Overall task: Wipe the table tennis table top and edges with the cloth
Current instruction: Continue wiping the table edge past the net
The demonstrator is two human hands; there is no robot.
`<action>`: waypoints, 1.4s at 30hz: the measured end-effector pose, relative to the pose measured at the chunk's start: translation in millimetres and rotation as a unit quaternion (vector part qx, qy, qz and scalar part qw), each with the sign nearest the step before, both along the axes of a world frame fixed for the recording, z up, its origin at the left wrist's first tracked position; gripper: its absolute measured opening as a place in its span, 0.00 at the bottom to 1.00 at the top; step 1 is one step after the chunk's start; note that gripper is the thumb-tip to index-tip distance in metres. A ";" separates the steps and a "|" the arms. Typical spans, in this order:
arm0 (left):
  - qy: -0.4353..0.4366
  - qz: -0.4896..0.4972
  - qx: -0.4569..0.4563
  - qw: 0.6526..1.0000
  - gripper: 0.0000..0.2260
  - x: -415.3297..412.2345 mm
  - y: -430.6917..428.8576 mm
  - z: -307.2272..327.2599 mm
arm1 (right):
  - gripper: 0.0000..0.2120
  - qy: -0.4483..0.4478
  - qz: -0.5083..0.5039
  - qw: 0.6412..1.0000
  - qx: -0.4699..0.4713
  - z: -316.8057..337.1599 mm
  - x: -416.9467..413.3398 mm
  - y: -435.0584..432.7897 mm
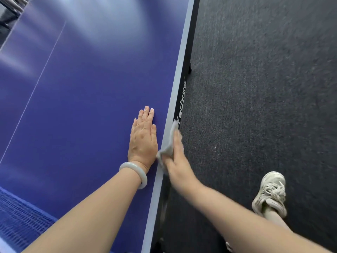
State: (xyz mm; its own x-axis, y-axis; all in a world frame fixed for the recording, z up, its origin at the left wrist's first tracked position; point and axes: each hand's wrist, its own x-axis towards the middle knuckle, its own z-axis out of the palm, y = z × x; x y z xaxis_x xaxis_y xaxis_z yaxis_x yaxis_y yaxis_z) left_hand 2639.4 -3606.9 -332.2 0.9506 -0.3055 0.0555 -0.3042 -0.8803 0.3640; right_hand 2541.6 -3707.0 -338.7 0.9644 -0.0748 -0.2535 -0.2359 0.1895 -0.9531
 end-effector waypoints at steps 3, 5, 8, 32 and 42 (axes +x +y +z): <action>0.003 0.003 0.007 1.000 0.22 0.0 -1.6 1.8 | 0.38 -0.023 -0.032 0.999 0.013 -5.3 36.1 -18.0; 0.005 0.003 0.009 1.000 0.22 -0.2 -2.4 1.9 | 0.38 -0.034 -0.037 0.999 0.017 -7.9 24.0 -8.2; 0.003 0.002 0.015 1.000 0.21 -1.6 -1.5 0.9 | 0.39 -0.073 0.003 0.996 0.057 -22.0 -27.2 9.6; -0.024 0.044 0.042 0.998 0.19 148.3 -110.3 25.2 | 0.39 -0.019 -0.027 0.999 -0.001 -32.9 172.3 -83.7; -0.005 0.053 0.050 0.997 0.21 242.3 -161.5 2.8 | 0.39 -0.020 0.029 0.999 0.004 -32.9 172.8 -95.6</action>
State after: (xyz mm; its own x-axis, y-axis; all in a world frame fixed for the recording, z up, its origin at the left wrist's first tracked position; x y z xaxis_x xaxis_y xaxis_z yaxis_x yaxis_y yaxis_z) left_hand 2881.7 -3768.4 -329.5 0.9774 -0.2074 0.0397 -0.2103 -0.9394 0.2706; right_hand 2714.4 -3802.6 -371.7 0.9764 -0.0166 -0.2152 -0.2085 0.1837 -0.9606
